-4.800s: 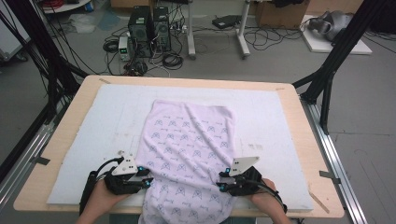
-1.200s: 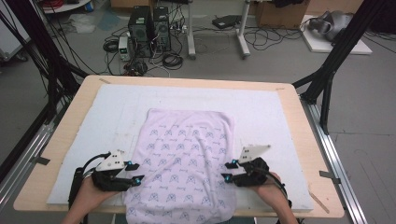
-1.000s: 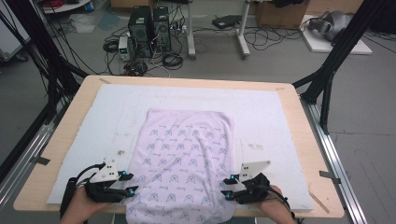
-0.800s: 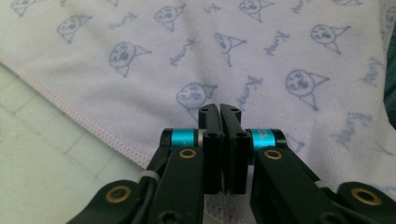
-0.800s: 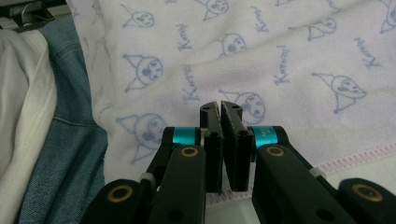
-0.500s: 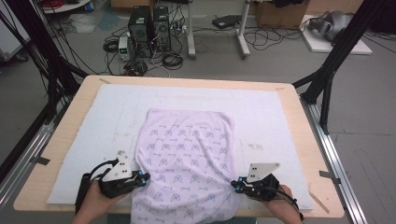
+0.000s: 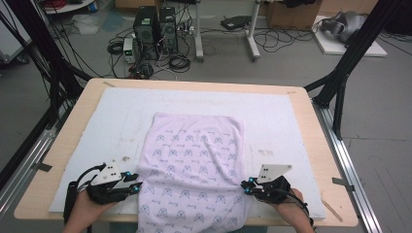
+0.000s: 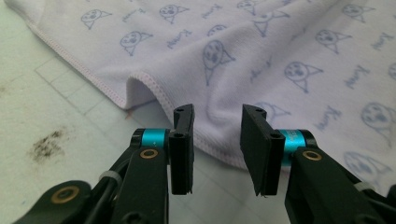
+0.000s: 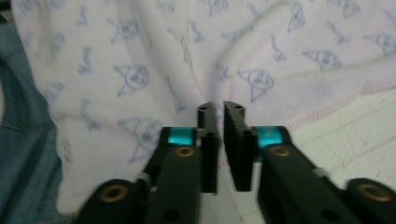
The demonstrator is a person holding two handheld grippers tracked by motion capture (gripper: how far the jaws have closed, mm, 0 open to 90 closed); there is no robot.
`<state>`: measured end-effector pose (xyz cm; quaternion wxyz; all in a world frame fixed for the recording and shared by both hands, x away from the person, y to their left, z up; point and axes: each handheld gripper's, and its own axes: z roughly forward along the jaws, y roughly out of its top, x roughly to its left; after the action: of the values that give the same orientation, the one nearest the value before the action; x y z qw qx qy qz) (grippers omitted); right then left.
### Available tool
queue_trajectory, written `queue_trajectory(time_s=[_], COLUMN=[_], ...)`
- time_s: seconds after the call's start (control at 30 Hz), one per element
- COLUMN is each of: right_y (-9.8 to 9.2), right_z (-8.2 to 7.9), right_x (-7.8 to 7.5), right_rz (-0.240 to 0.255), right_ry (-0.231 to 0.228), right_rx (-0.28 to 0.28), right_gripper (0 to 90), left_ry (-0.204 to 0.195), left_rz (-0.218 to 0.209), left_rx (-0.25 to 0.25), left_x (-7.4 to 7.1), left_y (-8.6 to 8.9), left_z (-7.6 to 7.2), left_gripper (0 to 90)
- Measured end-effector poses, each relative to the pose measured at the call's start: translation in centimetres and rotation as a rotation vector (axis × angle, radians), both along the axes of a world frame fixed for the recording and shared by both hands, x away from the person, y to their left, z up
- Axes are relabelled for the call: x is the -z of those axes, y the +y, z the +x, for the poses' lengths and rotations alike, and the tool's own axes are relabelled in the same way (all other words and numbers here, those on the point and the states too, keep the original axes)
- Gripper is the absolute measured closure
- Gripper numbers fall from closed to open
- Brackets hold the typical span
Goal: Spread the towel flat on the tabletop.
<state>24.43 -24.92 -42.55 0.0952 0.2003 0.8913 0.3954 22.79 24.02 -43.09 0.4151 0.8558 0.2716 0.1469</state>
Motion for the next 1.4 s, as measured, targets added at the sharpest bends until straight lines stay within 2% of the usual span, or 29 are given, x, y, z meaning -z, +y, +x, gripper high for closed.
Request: queue_trajectory(time_s=[0.03, 0.13, 0.23, 0.3, 0.43, 0.6, 0.63, 0.67, 0.77, 0.83, 0.87, 0.97, 1.27, 1.37, 1.4], right_y=[0.0, 0.4, 1.3, 1.8, 2.4, 2.6, 2.6, 2.6, 2.6, 2.6, 2.6, 2.6, 2.6, 2.7, 2.7], right_z=[-0.2, -1.1, -2.1, -2.4, -2.3, -2.1, -2.2, -2.2, -2.2, -2.2, -2.1, -2.1, -2.0, -2.0, -2.0], right_x=[-0.3, -0.7, -0.2, 0.4, 1.6, 1.7, 1.6, 1.7, 1.7, 1.8, 1.8, 1.8, 1.8, 1.8, 1.7], right_rz=[0.026, 0.045, 0.026, 0.003, -0.029, -0.031, -0.032, -0.033, -0.032, -0.028, -0.027, -0.024, -0.027, -0.026, -0.029], right_ry=[0.005, -0.006, 0.011, 0.026, 0.051, 0.048, 0.052, 0.051, 0.051, 0.052, 0.049, 0.052, 0.054, 0.052, 0.049], right_rx=[-0.010, -0.033, -0.081, -0.096, -0.100, -0.097, -0.101, -0.101, -0.100, -0.099, -0.100, -0.099, -0.104, -0.103, -0.103], right_gripper=[76.9, 71.2, 66.9, 64.6, 63.3, 62.4, 62.3, 62.1, 61.8, 61.8, 61.8, 61.9, 61.9, 61.7, 61.3], left_ry=[0.003, 0.019, 0.037, 0.045, 0.063, 0.082, 0.079, 0.072, 0.057, 0.043, 0.038, 0.011, -0.022, 0.002, 0.010], left_rz=[0.002, 0.022, 0.042, 0.031, -0.004, 0.017, 0.028, 0.021, 0.016, 0.013, 0.019, 0.048, 0.043, 0.027, 0.025], left_rx=[0.011, 0.067, 0.115, 0.133, 0.173, 0.250, 0.249, 0.246, 0.229, 0.228, 0.228, 0.209, 0.088, 0.082, 0.083], left_x=[0.0, 0.5, 1.1, 1.1, 0.7, 1.0, 1.2, 1.3, 1.4, 1.5, 1.5, 1.3, -0.7, -0.9, -0.9], left_y=[0.1, 0.0, -0.6, -0.9, -2.1, -4.1, -4.4, -4.4, -4.5, -4.6, -4.6, -4.4, 0.6, 1.4, 1.5], left_z=[-0.2, -0.7, -1.0, -1.1, -1.2, -1.4, -1.5, -1.6, -1.8, -2.0, -2.0, -2.3, -3.9, -4.2, -4.2], left_gripper=[67.8, 79.4, 84.7, 83.7, 75.6, 72.0, 69.1, 66.8, 65.8, 76.4, 86.4, 88.2, 88.4, 87.3, 82.0])
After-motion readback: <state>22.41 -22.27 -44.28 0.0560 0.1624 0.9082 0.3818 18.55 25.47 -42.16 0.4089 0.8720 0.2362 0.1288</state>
